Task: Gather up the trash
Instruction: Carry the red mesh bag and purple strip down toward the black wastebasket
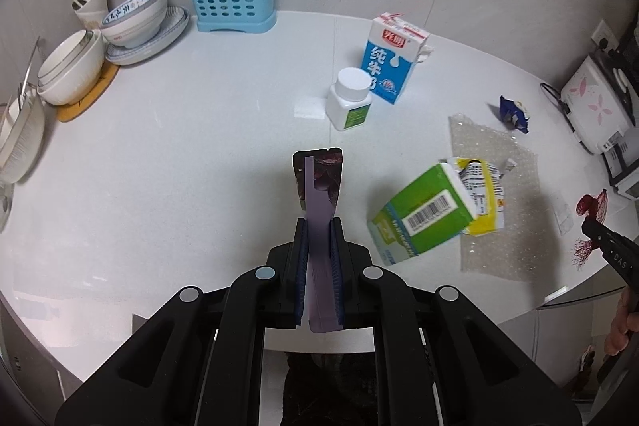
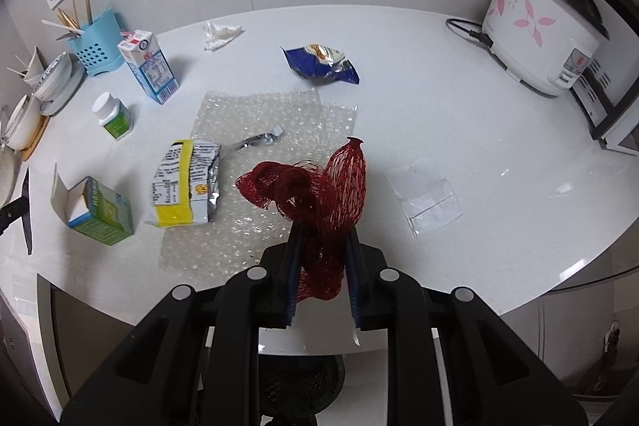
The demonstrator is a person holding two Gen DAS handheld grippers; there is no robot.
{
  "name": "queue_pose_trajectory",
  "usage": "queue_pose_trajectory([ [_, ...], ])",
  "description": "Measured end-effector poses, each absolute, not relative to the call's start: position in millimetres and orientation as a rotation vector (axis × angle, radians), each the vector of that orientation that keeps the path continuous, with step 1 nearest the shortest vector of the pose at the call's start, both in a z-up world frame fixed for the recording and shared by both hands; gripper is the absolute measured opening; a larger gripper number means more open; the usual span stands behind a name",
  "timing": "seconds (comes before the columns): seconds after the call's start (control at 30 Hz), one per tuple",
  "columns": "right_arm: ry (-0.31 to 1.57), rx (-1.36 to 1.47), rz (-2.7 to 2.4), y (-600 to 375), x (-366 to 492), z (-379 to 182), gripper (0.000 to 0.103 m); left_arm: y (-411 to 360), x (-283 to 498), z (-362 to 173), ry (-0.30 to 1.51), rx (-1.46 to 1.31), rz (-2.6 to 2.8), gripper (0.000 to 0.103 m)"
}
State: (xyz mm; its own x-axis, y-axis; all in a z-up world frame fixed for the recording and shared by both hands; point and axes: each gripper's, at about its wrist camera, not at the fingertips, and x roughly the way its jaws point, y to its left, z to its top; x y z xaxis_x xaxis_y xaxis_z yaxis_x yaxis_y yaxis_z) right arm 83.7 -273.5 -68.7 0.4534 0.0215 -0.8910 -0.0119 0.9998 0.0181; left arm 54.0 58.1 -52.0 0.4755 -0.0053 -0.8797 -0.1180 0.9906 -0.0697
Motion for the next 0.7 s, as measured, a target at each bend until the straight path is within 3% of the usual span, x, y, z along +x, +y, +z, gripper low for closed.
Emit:
queue_pose_trajectory([
  [0.7,0.981,0.009,0.102,-274,17,-18,0.019,-1,-29,-1,0.952,-0.097,-0.008,0.010],
])
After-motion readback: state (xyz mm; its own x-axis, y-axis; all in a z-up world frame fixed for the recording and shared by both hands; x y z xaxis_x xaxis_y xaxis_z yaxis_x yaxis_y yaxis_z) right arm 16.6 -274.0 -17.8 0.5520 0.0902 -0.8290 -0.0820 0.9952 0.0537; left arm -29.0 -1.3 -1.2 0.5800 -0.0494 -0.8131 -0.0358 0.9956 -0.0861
